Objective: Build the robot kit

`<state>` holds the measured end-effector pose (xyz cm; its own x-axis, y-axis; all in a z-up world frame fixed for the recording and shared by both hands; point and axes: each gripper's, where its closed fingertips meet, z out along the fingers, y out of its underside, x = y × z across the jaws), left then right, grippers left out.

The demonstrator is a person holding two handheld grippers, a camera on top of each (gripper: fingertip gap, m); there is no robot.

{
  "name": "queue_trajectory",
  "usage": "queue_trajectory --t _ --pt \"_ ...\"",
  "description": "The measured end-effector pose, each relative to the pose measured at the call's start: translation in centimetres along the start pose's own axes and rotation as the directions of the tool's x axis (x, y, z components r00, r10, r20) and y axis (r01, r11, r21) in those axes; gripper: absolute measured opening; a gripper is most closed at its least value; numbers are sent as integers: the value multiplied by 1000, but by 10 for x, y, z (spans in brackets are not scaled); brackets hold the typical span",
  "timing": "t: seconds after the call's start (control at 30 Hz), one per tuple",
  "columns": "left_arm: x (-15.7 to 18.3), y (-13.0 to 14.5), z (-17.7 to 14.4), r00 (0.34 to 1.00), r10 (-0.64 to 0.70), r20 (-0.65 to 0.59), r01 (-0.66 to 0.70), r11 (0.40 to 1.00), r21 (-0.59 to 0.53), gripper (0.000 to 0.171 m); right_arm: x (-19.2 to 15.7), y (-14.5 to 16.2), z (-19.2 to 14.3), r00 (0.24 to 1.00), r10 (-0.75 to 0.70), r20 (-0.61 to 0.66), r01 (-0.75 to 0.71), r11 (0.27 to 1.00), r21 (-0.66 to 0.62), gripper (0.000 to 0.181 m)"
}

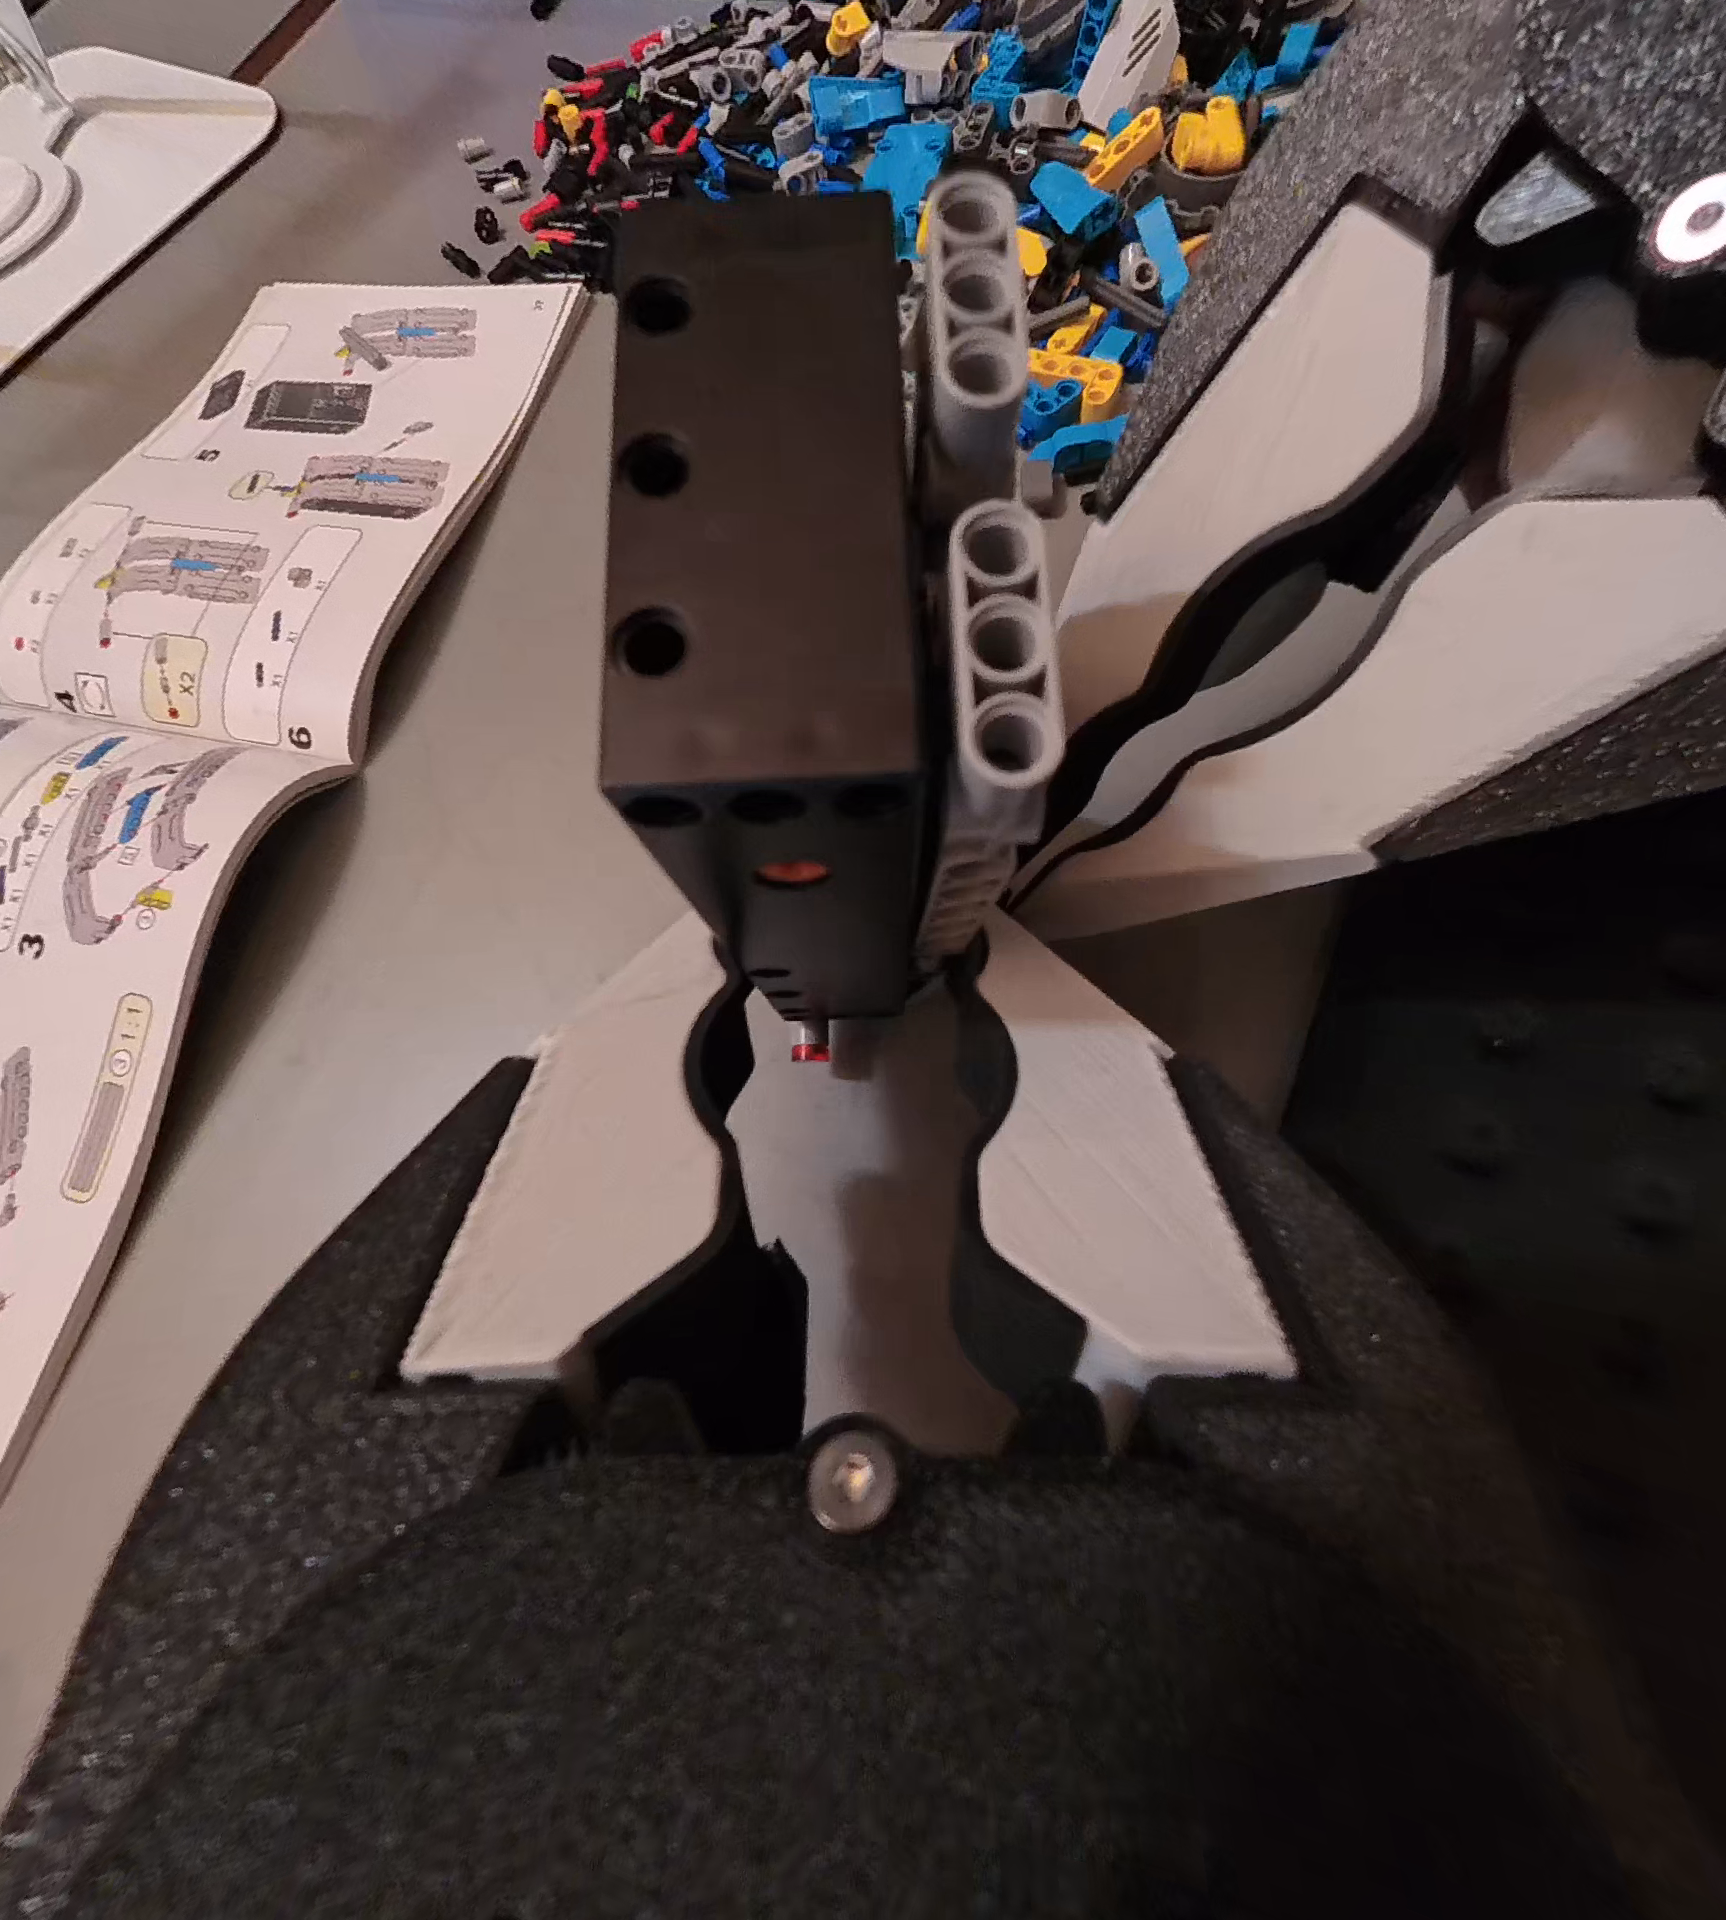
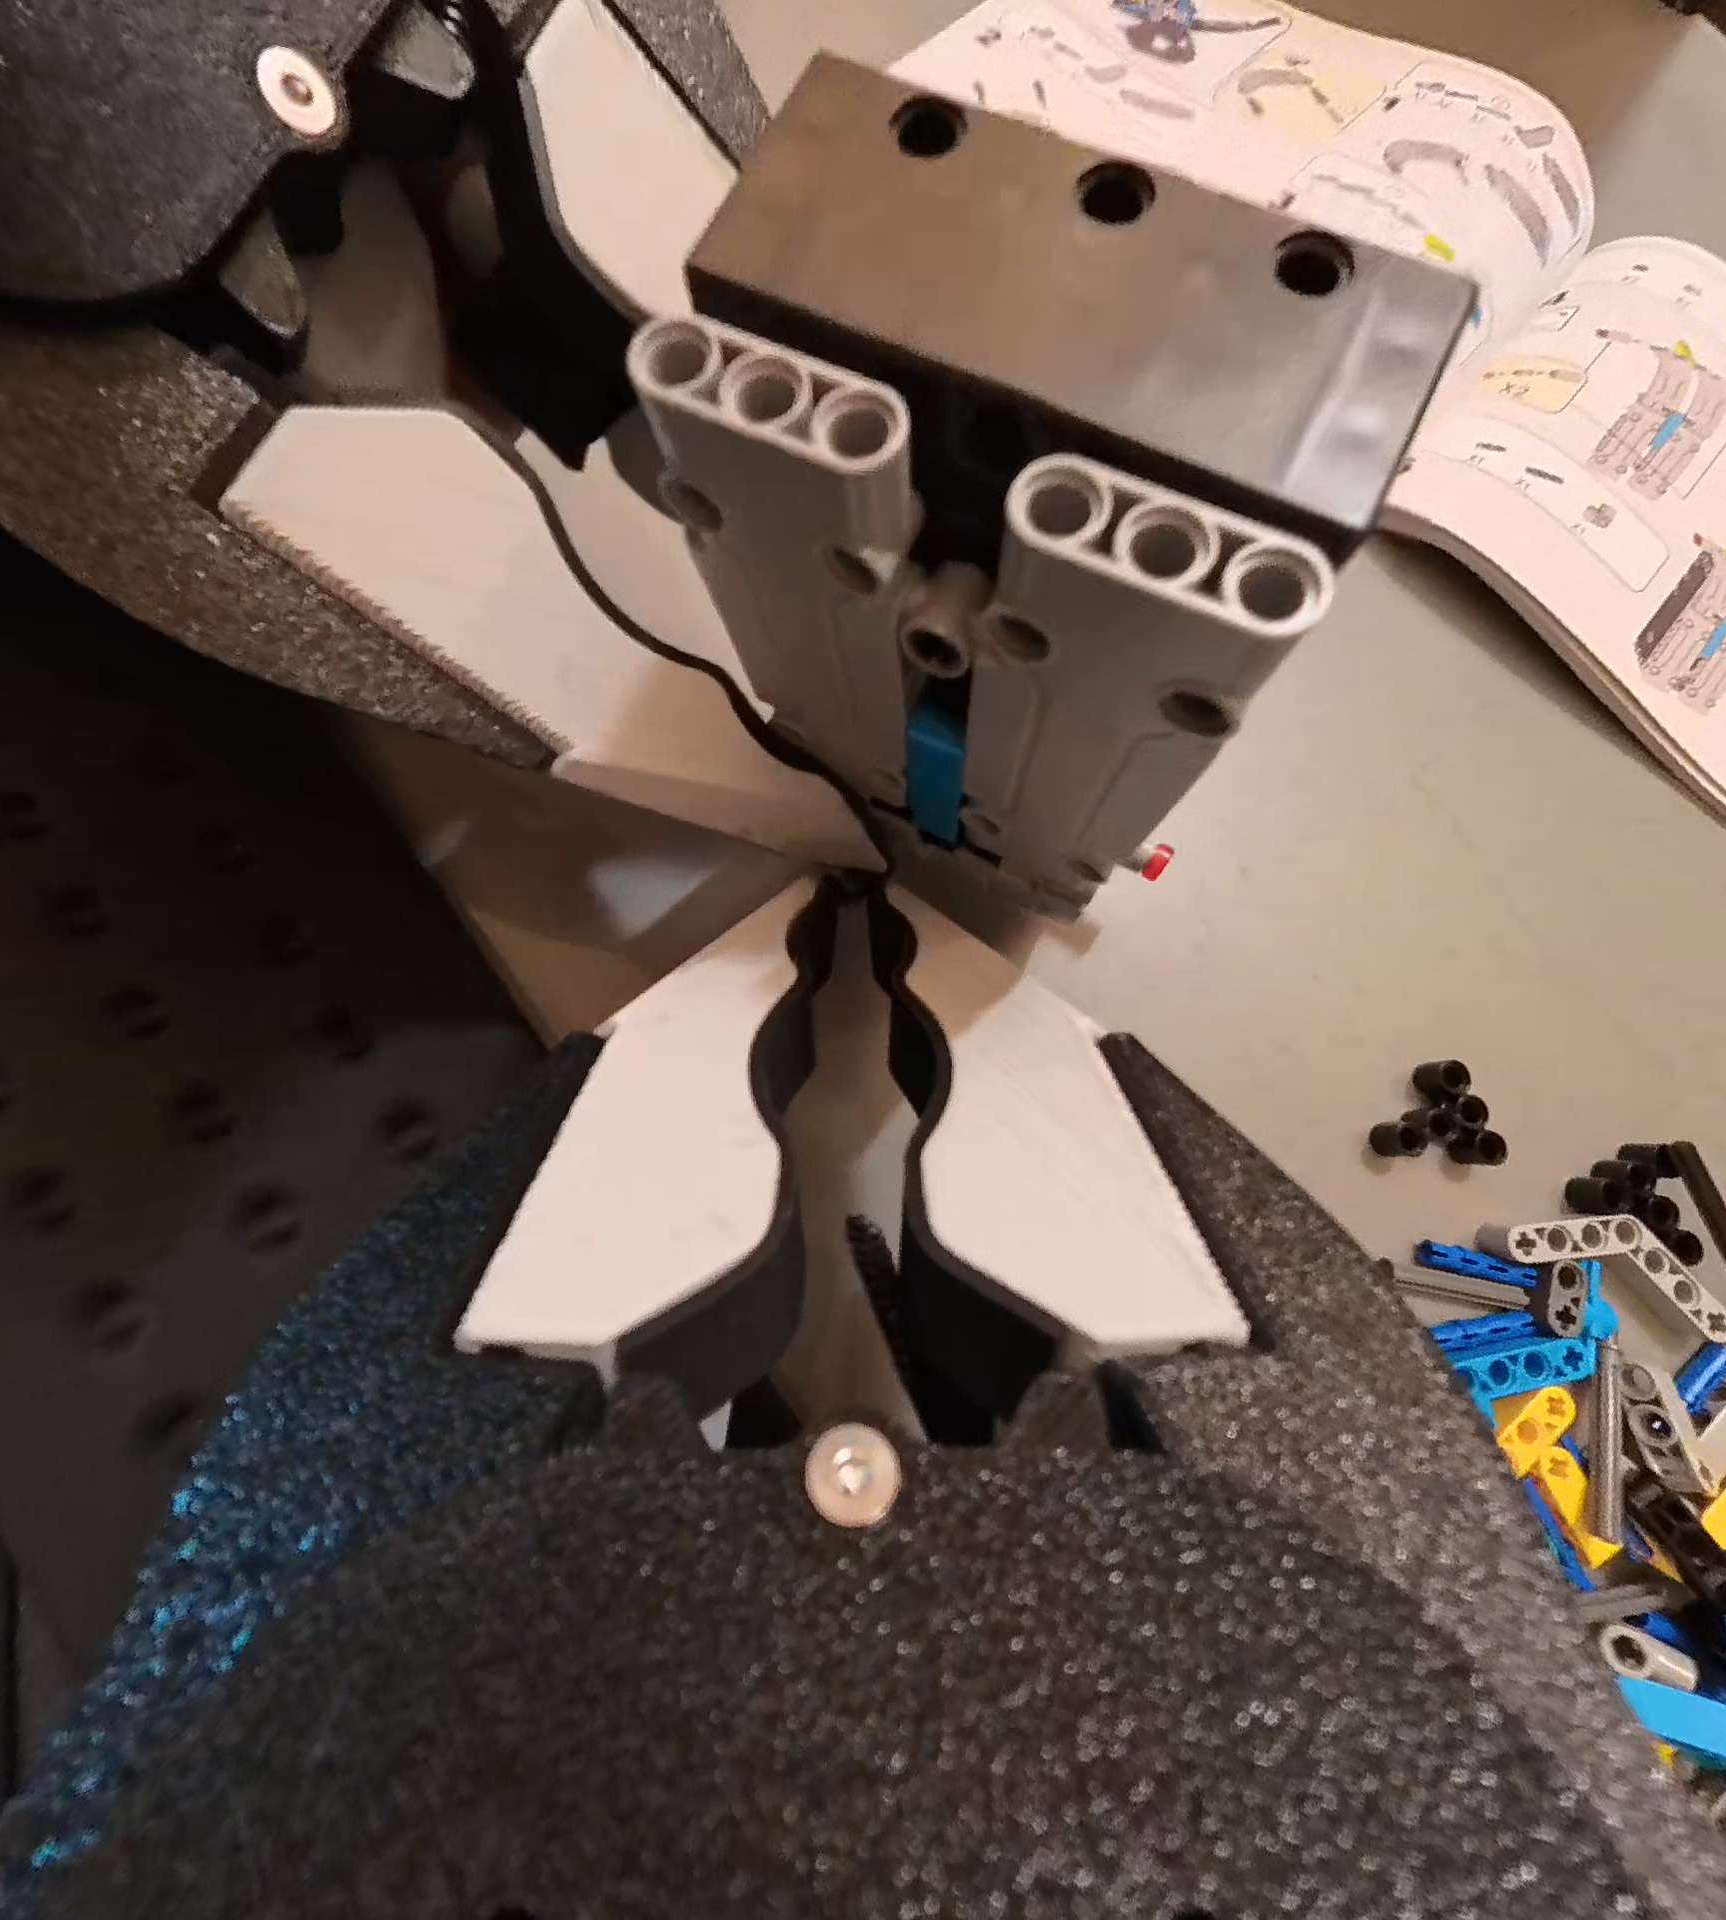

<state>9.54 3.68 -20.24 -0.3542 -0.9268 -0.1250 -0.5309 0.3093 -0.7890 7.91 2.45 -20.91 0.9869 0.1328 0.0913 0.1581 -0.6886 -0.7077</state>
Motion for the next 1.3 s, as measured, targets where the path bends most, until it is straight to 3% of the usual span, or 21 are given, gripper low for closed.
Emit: queue_trajectory --t 0.37,0.43,0.57,0.63,0.73,0.83,0.93,1.17,1.3 --pt "0 -1 0 996 77 44 -77 997 -3 33 1 2 1 990 -129 -62 128 992 -16 3" --pt "-2 -3 -2 999 34 11 -34 999 21 33 2 -1 -2 989 -135 -65 136 991 11 3" --pt "-18 -16 -14 979 -167 -114 181 976 123 33 9 -13 -16 985 -146 -91 156 981 117 3" --pt "-23 -21 -20 932 -292 -215 326 934 146 33 10 -24 -27 987 -129 -100 147 966 212 3" --pt "-19 -32 -29 798 -434 -417 529 837 140 33 14 -42 -46 980 -128 -152 174 923 343 3" --pt "-11 -39 -33 681 -486 -547 628 773 95 33 17 -48 -52 949 -180 -259 269 892 365 3" --pt "-5 -38 -33 612 -514 -601 665 746 40 33 17 -52 -57 890 -265 -370 398 849 348 3" --pt "1 -30 -28 510 -572 -642 704 707 -71 33 12 -36 -39 838 -421 -347 508 833 217 3" --pt "11 -25 -26 453 -592 -666 697 701 -150 33 9 -34 -39 858 -422 -291 495 831 254 3"
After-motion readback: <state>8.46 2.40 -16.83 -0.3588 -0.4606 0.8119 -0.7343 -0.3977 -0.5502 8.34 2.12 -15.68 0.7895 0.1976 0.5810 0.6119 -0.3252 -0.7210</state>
